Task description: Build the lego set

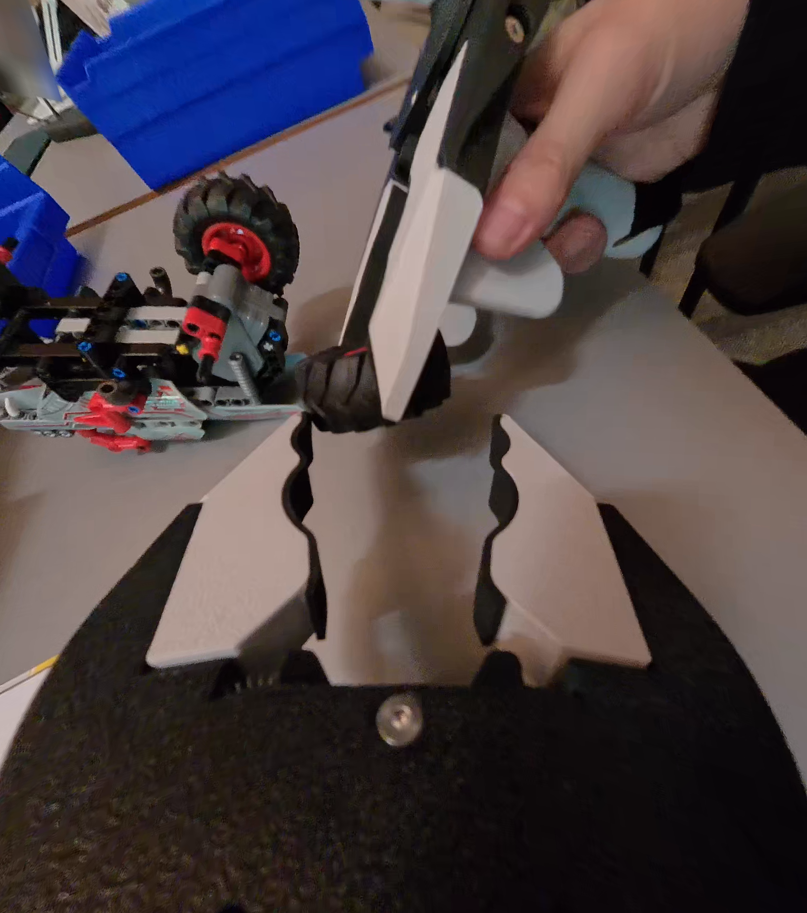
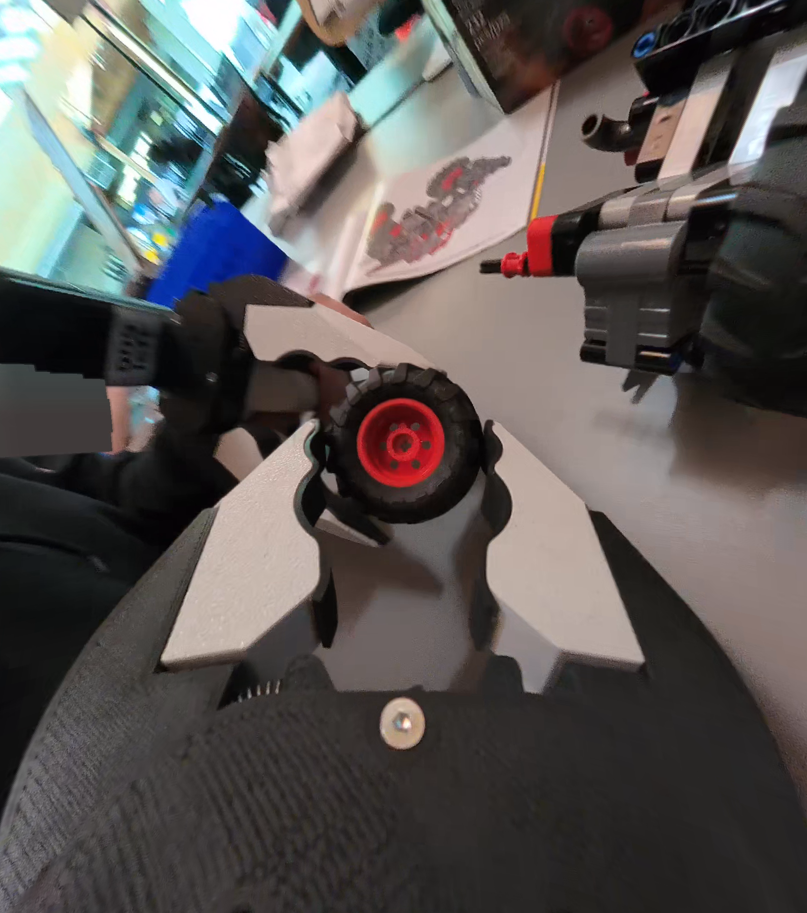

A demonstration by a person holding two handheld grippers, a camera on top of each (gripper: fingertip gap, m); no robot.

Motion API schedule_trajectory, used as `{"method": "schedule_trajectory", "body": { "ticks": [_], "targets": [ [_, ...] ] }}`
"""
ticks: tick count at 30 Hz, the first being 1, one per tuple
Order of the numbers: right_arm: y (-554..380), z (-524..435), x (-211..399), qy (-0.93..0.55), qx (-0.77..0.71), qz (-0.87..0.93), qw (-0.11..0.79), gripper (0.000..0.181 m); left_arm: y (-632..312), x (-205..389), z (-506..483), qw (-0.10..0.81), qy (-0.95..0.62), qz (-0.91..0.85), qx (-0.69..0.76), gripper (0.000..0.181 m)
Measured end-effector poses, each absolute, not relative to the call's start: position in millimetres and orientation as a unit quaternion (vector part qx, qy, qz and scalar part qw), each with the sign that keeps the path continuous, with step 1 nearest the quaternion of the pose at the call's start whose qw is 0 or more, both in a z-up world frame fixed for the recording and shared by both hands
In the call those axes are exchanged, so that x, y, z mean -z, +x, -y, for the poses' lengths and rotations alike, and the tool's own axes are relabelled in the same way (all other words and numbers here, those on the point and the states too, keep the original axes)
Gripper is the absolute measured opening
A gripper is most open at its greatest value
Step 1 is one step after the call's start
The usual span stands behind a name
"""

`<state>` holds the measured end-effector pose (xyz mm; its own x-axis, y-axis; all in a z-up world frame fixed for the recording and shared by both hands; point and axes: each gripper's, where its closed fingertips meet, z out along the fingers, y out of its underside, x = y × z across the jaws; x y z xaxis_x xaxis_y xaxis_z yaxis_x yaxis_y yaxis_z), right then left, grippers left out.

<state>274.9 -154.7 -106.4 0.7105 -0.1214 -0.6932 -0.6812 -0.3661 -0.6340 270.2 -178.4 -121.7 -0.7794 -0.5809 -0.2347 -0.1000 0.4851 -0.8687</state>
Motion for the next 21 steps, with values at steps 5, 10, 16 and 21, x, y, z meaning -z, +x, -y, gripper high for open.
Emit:
{"method": "schedule_trajectory", "body": {
  "ticks": [5, 10, 16, 21],
  "targets": [
    [269.0, 151.2, 81.0, -0.719, -0.347, -0.271, 0.538, 0.062, 279.3, 90.0, 180.9, 0.291, -0.21, -0.768, 0.531, 0.057],
    [268.6, 151.6, 71.2, -0.662, -0.421, -0.279, 0.553, 0.061, 279.8, 79.7, 181.8, 0.278, -0.203, -0.751, 0.563, 0.056],
    [269.7, 151.3, 51.5, -0.569, -0.516, -0.285, 0.573, 0.062, 280.6, 61.7, 182.0, 0.254, -0.213, -0.726, 0.603, 0.056],
    [265.8, 148.2, 49.2, -0.539, -0.55, -0.289, 0.569, 0.062, 282.5, 60.4, 182.5, 0.248, -0.213, -0.735, 0.594, 0.059]
  ]
}}
